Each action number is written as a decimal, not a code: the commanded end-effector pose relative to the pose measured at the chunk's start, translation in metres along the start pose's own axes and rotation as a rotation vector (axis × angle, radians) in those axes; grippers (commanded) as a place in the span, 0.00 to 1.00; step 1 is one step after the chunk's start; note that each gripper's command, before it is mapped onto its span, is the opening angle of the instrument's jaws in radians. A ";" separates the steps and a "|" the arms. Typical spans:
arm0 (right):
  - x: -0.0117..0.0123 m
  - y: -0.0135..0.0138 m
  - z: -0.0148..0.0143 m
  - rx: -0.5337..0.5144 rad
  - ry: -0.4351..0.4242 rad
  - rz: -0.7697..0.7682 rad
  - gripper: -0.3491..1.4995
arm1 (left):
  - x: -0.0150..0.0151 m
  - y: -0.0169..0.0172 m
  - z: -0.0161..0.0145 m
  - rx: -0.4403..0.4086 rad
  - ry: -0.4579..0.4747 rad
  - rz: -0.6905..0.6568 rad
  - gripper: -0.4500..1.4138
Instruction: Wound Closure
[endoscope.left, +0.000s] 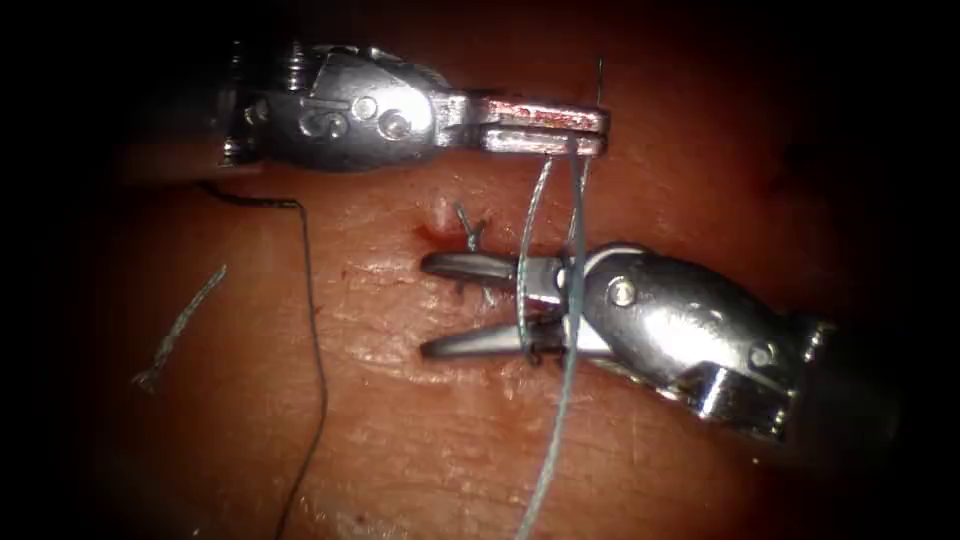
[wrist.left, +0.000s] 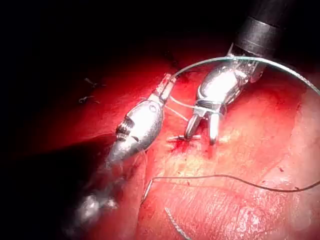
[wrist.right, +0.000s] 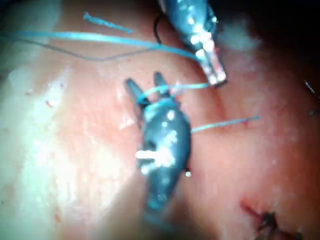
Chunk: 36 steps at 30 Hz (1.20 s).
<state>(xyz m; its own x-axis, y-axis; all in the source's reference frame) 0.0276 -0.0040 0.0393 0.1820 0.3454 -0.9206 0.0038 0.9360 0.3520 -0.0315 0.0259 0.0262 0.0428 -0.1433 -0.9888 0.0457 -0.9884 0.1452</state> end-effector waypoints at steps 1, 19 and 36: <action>-0.0004 0.0003 0.0008 0.000 0.011 -0.001 0.31 | -0.0008 -0.0004 0.0004 0.003 0.012 -0.002 0.00; 0.0005 0.0002 0.0002 -0.009 0.117 0.064 0.29 | -0.0046 -0.0003 -0.0010 0.007 0.067 -0.043 0.00; 0.0006 0.0007 -0.0009 -0.054 0.347 0.244 0.26 | -0.0048 0.0016 -0.0033 0.003 0.101 -0.055 0.00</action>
<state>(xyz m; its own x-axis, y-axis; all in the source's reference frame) 0.0261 -0.0030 0.0382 -0.1741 0.5530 -0.8148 -0.0551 0.8206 0.5688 -0.0278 0.0247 0.0309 0.1401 -0.0805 -0.9869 0.0492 -0.9949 0.0881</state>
